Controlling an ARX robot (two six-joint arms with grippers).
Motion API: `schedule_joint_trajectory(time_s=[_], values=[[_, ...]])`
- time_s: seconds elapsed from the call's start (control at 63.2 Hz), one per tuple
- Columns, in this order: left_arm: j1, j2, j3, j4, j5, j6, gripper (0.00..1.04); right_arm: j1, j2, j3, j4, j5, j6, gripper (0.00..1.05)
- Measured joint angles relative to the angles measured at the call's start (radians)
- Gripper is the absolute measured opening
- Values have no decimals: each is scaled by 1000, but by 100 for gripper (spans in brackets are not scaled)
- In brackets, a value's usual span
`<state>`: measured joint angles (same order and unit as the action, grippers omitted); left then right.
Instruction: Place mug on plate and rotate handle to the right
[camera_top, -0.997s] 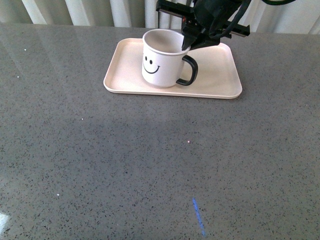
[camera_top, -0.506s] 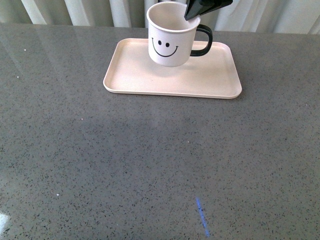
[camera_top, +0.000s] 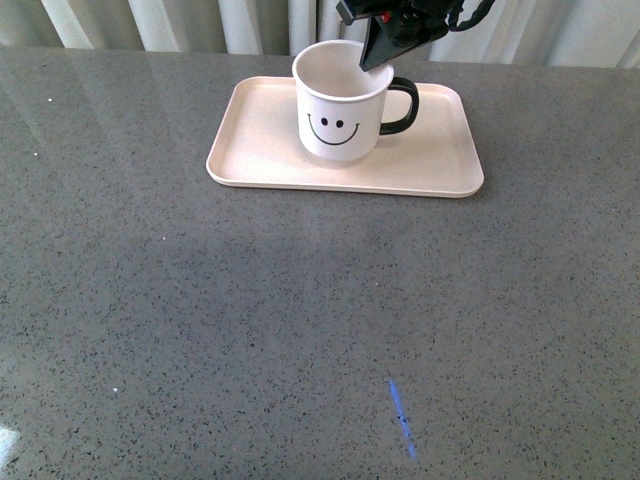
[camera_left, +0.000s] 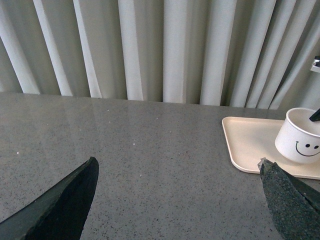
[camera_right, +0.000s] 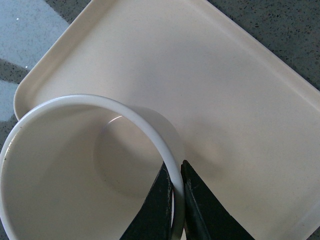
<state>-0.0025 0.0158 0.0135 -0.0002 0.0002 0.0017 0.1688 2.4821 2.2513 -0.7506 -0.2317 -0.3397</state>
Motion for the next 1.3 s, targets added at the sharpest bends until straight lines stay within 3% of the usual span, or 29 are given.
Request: schedule_joint_trajectory(time_s=[1.298], values=[[0,0,0,0,0,0,96,1,23,-29,47,32,-48,2]])
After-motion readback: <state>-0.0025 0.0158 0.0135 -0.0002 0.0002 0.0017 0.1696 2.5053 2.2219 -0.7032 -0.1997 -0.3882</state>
